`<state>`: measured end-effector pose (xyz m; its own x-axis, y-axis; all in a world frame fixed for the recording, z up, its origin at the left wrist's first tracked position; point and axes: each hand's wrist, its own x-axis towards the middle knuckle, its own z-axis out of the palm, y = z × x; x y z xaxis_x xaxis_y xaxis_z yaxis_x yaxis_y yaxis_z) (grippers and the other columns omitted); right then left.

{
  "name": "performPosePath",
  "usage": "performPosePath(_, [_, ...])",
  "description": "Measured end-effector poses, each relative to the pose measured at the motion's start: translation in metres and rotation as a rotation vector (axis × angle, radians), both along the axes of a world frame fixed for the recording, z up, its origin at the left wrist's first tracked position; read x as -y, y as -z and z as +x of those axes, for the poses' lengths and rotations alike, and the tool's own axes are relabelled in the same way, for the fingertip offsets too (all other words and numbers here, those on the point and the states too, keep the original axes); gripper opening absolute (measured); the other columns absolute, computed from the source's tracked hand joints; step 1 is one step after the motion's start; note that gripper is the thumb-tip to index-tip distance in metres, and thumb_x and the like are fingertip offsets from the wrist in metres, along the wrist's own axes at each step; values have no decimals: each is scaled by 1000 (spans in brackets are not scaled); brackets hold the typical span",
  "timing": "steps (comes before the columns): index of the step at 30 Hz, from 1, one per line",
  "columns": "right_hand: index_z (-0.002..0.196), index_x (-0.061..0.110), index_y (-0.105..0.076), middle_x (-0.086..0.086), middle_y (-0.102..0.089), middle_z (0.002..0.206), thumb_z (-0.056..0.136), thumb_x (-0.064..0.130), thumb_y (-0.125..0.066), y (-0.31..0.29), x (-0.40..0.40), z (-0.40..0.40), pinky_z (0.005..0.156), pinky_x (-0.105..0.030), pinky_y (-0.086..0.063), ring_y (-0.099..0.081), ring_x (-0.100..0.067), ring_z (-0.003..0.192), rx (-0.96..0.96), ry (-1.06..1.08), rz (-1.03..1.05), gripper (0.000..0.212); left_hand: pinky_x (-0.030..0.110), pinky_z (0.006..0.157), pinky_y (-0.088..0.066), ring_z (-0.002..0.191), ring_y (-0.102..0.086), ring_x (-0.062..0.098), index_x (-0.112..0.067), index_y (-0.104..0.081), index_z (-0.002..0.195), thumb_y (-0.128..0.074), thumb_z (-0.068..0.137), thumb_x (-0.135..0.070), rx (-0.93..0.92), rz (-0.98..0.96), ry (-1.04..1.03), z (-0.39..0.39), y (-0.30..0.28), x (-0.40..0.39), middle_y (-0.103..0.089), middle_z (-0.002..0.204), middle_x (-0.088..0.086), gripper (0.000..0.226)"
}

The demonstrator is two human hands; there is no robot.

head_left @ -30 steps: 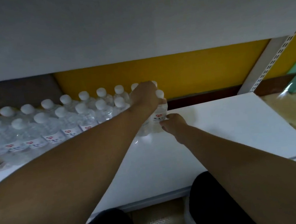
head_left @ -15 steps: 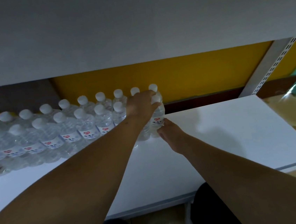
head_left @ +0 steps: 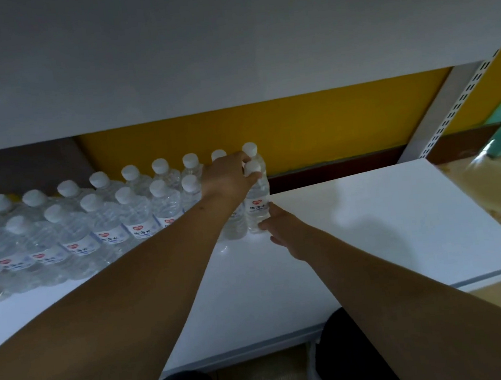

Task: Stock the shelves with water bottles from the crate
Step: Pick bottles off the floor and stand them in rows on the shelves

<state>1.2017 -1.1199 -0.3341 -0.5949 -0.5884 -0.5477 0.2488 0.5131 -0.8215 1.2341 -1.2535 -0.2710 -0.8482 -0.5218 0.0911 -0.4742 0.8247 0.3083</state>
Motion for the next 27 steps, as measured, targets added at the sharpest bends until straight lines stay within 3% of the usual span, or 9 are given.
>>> performPosePath(6, [150, 25, -33, -5, -47, 145, 93, 13, -59, -7, -21, 0, 90, -27, -36, -49, -22, 115, -118, -111, 49, 64, 39, 96, -43, 118, -51, 26, -23, -51, 134, -56, 92, -50, 7, -40, 46, 1, -10, -5, -57, 129, 4, 50])
performPosePath(10, [155, 21, -19, -5, -30, 157, 93, 38, -63, -50, -54, -9, 102, -27, -32, -34, -25, 140, -295, -312, 173, 78, 37, 94, -46, 116, -55, 26, -17, -50, 137, -53, 97, -43, -125, 134, 103, -6, -45, -27, -58, 129, 7, 48])
performPosePath(12, [156, 24, -15, 1, -20, 161, 87, 52, -64, -75, -91, -20, 113, -33, -29, -28, -21, 144, -346, -386, 240, 89, 36, 93, -48, 112, -58, 27, -15, -51, 138, -54, 97, -42, -149, 196, 158, -12, -71, -56, -61, 126, 8, 50])
performPosePath(14, [156, 26, -17, 5, -20, 161, 85, 57, -64, -104, -141, -24, 114, -31, -27, -27, -18, 144, -376, -408, 278, 90, 31, 90, -46, 112, -58, 26, -16, -49, 140, -52, 97, -46, -107, 247, 211, -16, -96, -100, -60, 126, 7, 52])
performPosePath(21, [154, 27, -25, 8, -30, 157, 88, 61, -57, -173, -377, 26, 112, -28, -30, -36, -13, 140, -449, -157, 311, 80, 29, 87, -38, 121, -52, 26, -20, -52, 138, -46, 99, -49, -37, 409, 440, 3, -156, -325, -54, 138, 5, 49])
performPosePath(24, [151, 23, -31, 6, -39, 151, 92, 54, -57, -153, -485, 83, 109, -28, -35, -44, -14, 134, -391, 28, 305, 72, 30, 86, -39, 117, -54, 23, -21, -58, 131, -48, 98, -47, 18, 521, 518, 24, -152, -419, -58, 131, 2, 43])
performPosePath(27, [149, 16, -37, -2, -46, 147, 92, 52, -57, -93, -579, 150, 106, -29, -37, -47, -19, 131, -286, 178, 434, 69, 27, 86, -36, 113, -53, 22, -19, -57, 132, -50, 98, -45, 258, 470, 641, 52, -126, -503, -57, 130, 2, 43])
